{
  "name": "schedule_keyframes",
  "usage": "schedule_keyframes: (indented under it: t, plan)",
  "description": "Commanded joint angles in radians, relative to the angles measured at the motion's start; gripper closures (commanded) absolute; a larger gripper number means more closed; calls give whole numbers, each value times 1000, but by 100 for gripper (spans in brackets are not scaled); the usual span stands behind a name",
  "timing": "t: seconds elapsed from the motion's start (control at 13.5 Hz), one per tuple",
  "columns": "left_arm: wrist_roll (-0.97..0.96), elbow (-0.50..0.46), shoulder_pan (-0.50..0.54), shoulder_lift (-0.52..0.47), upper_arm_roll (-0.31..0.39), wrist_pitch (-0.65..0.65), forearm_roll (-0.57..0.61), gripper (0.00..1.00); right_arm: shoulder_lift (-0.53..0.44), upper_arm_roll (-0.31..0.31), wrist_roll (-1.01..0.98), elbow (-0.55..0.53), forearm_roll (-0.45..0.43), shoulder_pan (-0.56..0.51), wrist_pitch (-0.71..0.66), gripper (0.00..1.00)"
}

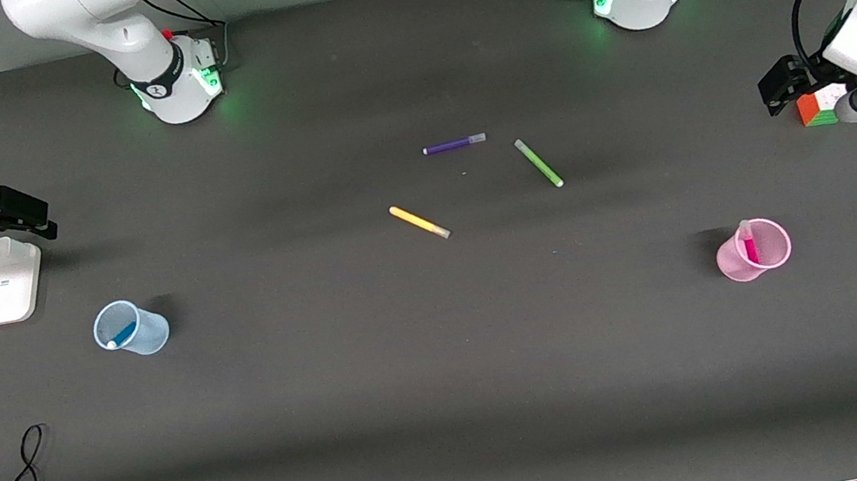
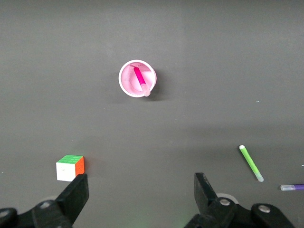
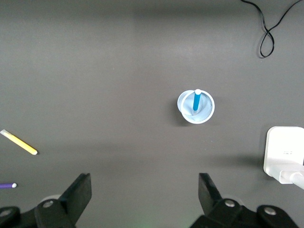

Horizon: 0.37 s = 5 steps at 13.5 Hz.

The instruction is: Place pink and blue markers in matching cups

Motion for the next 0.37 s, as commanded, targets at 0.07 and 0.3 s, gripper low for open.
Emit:
schedule_keyframes:
  t: [0.07,0.3]
  plan:
    - [14,21,-4,5,4,-32,-3,1,30,9,52,34,12,-7,6,0]
    - [12,19,-3,0,4,-30,-6,1,32,9,51,34,13,-7,21,0]
